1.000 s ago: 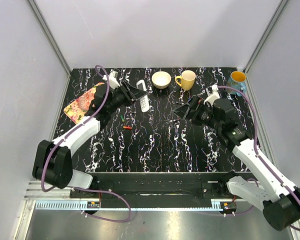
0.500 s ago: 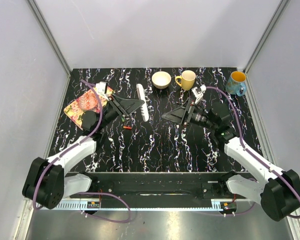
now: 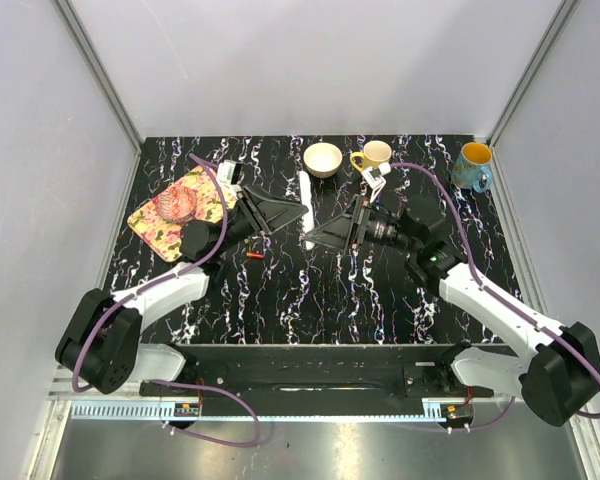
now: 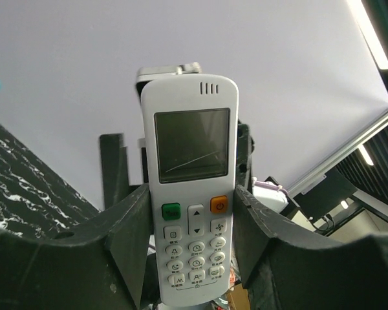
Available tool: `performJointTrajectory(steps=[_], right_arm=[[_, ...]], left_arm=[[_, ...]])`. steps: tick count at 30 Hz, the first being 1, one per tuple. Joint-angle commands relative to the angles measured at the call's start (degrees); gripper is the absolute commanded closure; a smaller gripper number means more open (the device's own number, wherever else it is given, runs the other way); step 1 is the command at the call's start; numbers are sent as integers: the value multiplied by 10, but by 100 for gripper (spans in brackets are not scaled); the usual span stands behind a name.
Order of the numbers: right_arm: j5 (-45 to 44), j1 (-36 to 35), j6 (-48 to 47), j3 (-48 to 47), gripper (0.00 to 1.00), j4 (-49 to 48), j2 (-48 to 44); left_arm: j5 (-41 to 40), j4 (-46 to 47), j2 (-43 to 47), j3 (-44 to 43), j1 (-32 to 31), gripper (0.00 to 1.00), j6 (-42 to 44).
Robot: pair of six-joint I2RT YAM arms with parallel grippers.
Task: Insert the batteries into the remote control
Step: Adjust the remote control.
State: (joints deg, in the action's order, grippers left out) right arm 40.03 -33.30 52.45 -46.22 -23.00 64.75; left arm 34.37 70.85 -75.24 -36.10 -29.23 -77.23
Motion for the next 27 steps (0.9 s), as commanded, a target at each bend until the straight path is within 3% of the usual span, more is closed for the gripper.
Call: performJointTrajectory(steps=[1,12,17,22,27], right_arm=[[-2,-10,-22,-27,1,-5,24],[35,-12,76,0,14,-193,67],[40,-12,97,11,25,-220,71],[49,-12,111,24,20,-225,59],[44,-12,105,38,23,-207,43]], left_arm=[[3,112,-10,-31,-5,100,-12],[-9,152,-36,-34,-20,100,-28],[-18,158,-37,-28,-20,100,-27],[-29,161,-38,-26,-19,100,-23],[-33,164,-38,-28,-20,100,-24]])
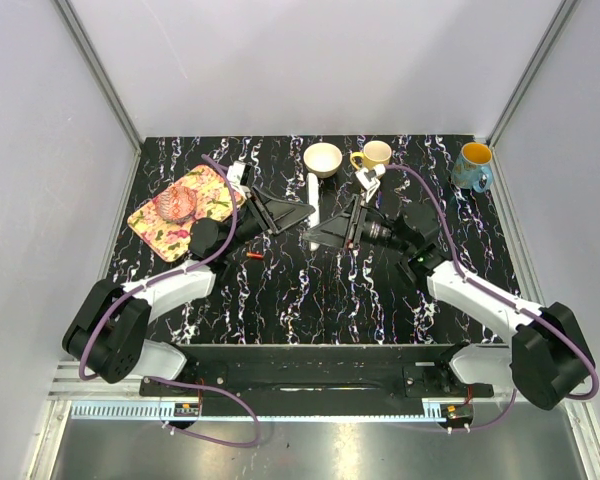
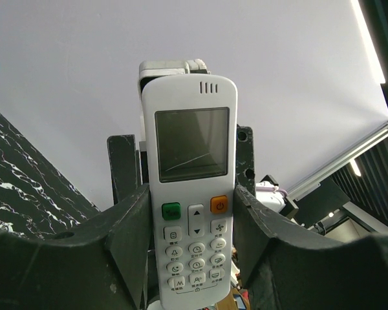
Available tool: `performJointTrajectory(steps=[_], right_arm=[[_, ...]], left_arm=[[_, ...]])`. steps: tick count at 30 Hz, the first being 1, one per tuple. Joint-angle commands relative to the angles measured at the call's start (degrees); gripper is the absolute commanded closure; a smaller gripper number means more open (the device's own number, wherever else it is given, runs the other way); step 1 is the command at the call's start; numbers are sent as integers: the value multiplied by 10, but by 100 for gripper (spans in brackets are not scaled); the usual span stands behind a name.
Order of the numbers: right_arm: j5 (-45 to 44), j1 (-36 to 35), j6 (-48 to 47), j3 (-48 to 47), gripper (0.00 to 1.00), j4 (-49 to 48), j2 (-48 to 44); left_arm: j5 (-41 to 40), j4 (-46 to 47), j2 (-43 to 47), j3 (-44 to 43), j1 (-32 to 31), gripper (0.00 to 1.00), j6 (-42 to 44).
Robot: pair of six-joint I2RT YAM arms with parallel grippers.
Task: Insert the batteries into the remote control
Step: Adjust the remote control.
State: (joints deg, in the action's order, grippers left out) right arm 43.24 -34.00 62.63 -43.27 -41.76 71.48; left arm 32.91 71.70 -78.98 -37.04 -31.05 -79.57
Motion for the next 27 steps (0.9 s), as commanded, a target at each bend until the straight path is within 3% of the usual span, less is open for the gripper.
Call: performJointTrajectory(steps=[1,7,8,10,11,12,13,16,18,19,23,25,27], right_arm=[[9,-5,2,13,26,-18,-27],[5,-5,16,23,44,-39,-21],[6,-5,17,23,51,-44,-20],[11,-5,19,20,56,-49,-17],[14,-5,20,19,65,-53,-16],[18,-5,18,15,69,-51,-16],[24,-5,14,13,73,-47,-20],[36,-5,-45,-15,99,40,-45],[27,-5,-142,-57,100,200,-67],[6,-6,-179,-73,100,261,-88],[-44,-7,-334,-146,100,532,-109],[-90,-11,-369,-178,100,597,-108],[-122,-17,-406,-204,100,669,-102]], left_arm=[[-17,156,0,-19,-1,100,-1],[-14,162,1,-16,-2,100,-7],[-14,162,1,-14,-2,100,-8],[-13,161,1,-13,-2,100,-10],[-8,162,0,-12,-2,97,-12],[-4,162,-2,-12,-2,89,-15],[0,161,-6,-14,-1,60,-16],[24,152,-10,-12,7,26,-16],[30,110,-5,-8,13,15,-10],[33,100,2,-5,20,1,-6],[29,21,39,16,39,1,27],[21,-29,71,16,42,1,63],[22,-161,91,-20,36,1,139]])
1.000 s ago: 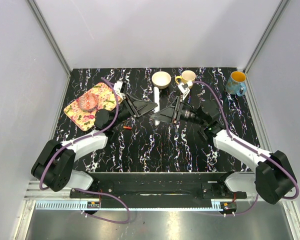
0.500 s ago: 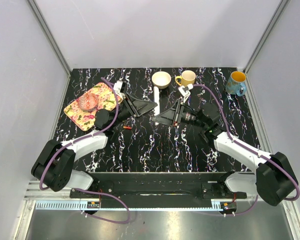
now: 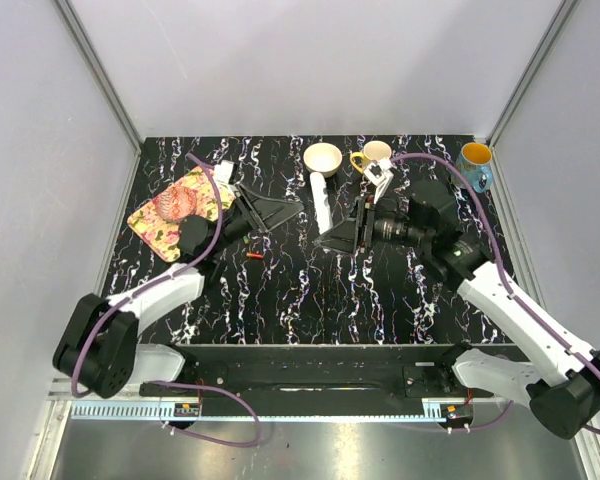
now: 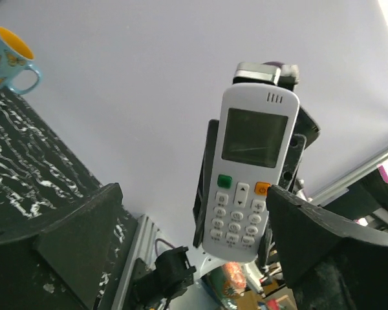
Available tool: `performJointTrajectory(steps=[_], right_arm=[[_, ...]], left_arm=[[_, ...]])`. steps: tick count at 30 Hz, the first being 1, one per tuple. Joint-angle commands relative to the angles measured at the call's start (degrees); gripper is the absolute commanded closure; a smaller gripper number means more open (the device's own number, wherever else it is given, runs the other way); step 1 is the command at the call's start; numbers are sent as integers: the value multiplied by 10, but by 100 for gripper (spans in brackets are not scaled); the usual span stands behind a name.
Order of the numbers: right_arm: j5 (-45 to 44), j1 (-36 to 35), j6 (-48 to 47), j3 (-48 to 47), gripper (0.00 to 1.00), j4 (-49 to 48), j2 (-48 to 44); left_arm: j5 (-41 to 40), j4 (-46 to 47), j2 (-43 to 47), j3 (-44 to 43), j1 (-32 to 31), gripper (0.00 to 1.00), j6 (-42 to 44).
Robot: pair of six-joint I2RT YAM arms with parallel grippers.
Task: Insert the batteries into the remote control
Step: Adjust the remote control.
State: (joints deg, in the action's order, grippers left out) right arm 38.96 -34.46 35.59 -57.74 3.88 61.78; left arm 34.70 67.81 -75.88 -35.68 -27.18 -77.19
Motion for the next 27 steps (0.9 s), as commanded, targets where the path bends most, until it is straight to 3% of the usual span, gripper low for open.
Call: performJointTrajectory(steps=[1,2,4,5,11,17,27], right_arm=[[-112,-23,-147,-66,100,231,4],[-129,-29,-155,-73,100,262,8],[-184,-37,-174,-88,100,285,22],[-199,-44,-176,-91,100,298,25],[-237,-62,-145,-82,100,272,29],[-262,-75,-125,-80,100,250,27],[-274,-95,-121,-93,100,244,47]], left_arm=[[-2,-167,83,-45,-15,1,143],[-32,-274,95,-74,-23,1,172],[-69,-380,120,-110,-44,1,256],[-118,-481,124,-148,-51,1,277],[-221,-669,108,-235,-96,1,340],[-289,-752,97,-231,-124,7,334],[-291,-732,56,-253,-148,15,327]])
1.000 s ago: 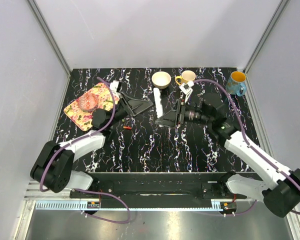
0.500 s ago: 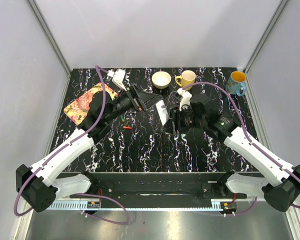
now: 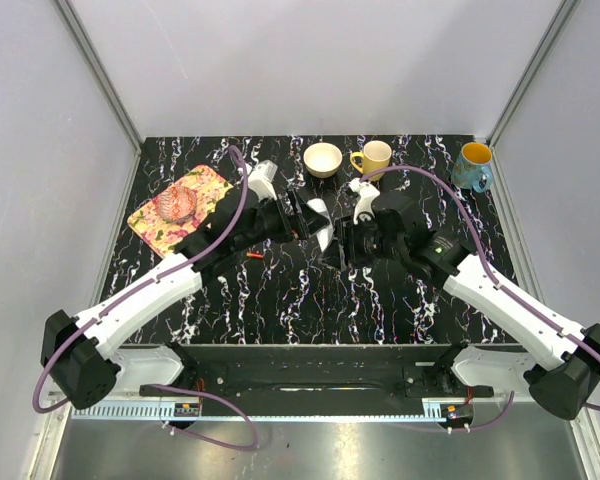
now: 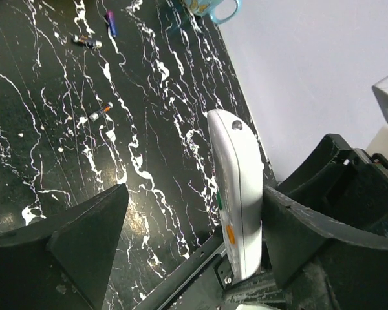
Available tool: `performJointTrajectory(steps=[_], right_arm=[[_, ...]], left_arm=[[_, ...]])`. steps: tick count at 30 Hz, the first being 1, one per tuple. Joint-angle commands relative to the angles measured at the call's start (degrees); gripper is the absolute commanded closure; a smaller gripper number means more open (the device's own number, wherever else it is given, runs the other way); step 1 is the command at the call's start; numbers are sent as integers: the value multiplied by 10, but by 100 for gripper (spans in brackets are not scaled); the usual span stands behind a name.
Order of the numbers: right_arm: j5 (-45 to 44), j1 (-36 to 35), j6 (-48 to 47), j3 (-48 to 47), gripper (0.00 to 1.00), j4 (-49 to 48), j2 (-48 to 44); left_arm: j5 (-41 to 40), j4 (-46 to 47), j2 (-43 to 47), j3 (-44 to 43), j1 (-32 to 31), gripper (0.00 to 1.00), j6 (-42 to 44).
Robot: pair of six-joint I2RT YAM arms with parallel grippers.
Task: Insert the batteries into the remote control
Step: Adjust the remote control.
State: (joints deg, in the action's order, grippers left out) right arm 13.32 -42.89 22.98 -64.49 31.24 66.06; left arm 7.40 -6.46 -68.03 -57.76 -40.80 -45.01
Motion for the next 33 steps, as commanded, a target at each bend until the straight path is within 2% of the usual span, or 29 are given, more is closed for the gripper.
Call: performJointTrajectory(steps=[1,5,12,13,17,22,23,24,25,26,29,30,32,33], right_arm=[[-18,-11,5,-27,100,-30,5],[-22,-12,7,-24,100,-33,6],[-23,-13,14,-13,100,-36,-3],[-23,-13,15,-12,100,-38,-3],[-25,-14,15,-8,100,-36,-8],[-25,-14,16,-7,100,-29,-10],[-24,-15,17,-8,100,-28,-11],[-24,-15,17,-8,98,-26,-10],[-25,-14,17,-8,90,-23,-11],[-28,-15,19,-9,64,-21,-15],[-36,-15,30,-10,24,-16,-28],[-37,-16,34,-11,20,-15,-32],[-36,-14,44,-17,2,-13,-48],[-33,-15,46,-20,0,-13,-52]], left_arm=[[-20,12,-26,-39,-15,15,5],[-25,10,-42,-51,-23,24,10],[-44,5,-54,-57,-29,49,12],[-44,4,-57,-61,-29,56,14],[-48,3,-61,-67,-32,74,18],[-49,8,-60,-64,-31,90,19],[-48,9,-60,-64,-31,99,19],[-48,14,-59,-61,-31,100,19],[-46,19,-58,-59,-31,100,19],[-45,25,-55,-55,-32,100,19],[-46,59,-39,-29,-31,100,12],[-48,78,-33,-14,-31,100,9],[-50,97,-17,2,-25,100,2],[-51,114,-11,18,-24,100,-1]])
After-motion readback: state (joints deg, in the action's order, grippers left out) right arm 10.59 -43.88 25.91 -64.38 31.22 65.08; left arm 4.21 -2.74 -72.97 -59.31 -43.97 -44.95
